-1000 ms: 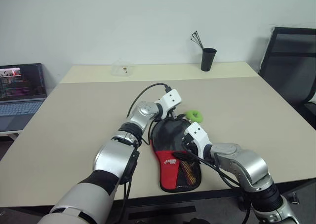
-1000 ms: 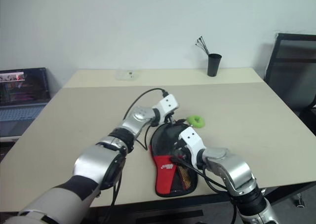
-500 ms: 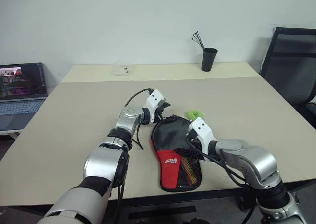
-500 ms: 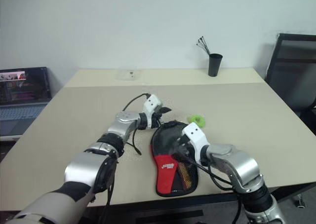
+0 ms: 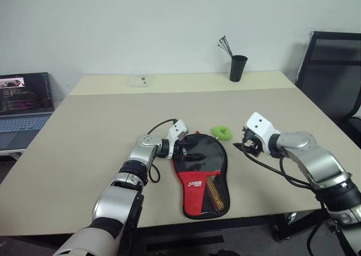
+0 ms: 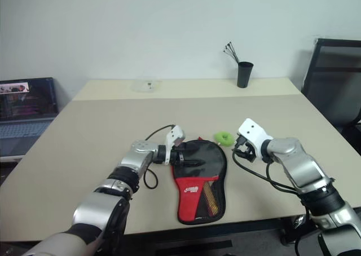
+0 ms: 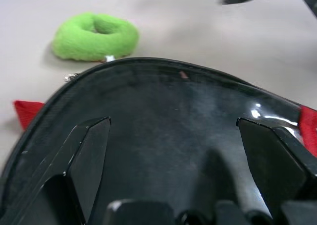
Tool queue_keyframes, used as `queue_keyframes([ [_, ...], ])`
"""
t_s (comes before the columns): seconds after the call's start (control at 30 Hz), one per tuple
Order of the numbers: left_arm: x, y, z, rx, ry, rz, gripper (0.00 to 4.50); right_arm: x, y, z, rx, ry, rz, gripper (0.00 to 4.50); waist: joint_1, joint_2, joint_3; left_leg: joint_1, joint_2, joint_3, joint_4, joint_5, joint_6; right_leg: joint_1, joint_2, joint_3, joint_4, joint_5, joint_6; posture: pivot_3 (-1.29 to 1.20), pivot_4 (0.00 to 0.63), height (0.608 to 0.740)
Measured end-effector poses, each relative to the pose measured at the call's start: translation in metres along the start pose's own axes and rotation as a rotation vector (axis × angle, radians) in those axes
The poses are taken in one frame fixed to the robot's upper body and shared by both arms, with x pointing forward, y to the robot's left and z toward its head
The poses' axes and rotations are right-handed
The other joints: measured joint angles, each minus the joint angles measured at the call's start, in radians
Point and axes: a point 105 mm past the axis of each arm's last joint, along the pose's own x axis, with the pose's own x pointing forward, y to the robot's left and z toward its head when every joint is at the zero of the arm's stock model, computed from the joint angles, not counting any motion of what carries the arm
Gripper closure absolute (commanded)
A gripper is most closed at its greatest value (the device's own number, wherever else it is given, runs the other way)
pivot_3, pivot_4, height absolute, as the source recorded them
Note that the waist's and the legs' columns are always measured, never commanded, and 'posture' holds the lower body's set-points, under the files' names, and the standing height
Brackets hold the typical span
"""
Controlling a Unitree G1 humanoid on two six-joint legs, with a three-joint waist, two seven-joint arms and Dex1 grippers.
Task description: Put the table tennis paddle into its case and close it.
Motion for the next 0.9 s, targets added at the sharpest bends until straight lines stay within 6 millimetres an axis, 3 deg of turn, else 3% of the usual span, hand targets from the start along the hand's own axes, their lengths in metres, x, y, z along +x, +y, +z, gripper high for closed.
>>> queue_keyframes([
  [0.3,-0.003,-0.001,-0.003,-0.009,-0.003,0.006,0.05,0.042,-0.003,-0.016,-0.158,-0.003,-0.029,1.06,0.000,0.000,0.000,-0.001,0.000,0.000,0.000,0.000,0.000,-0.001,0.000,0.000,0.001,0.000,0.000,0.00,0.150,0.740],
  [0.6,-0.005,-0.001,-0.003,-0.008,0.001,0.011,0.05,0.064,0.008,-0.010,-0.177,-0.039,-0.010,1.06,0.001,0.000,0.000,0.000,0.001,0.000,0.000,0.000,0.000,-0.001,0.000,0.000,0.001,0.000,0.000,0.00,0.150,0.740],
  [0.87,-0.006,-0.001,-0.005,-0.009,0.011,0.010,0.05,0.077,0.005,-0.003,-0.206,-0.028,-0.029,1.06,-0.001,0.001,0.000,0.002,0.001,0.001,0.000,0.000,0.000,0.001,0.000,0.001,0.002,0.000,0.000,0.00,0.150,0.740],
  [0.9,-0.005,-0.001,-0.005,-0.009,0.013,0.009,0.02,0.079,0.005,-0.002,-0.203,-0.022,-0.032,1.25,-0.001,0.001,0.000,0.003,0.001,0.001,0.000,0.000,0.000,0.001,0.000,0.001,0.002,0.000,0.000,0.00,0.150,0.740],
])
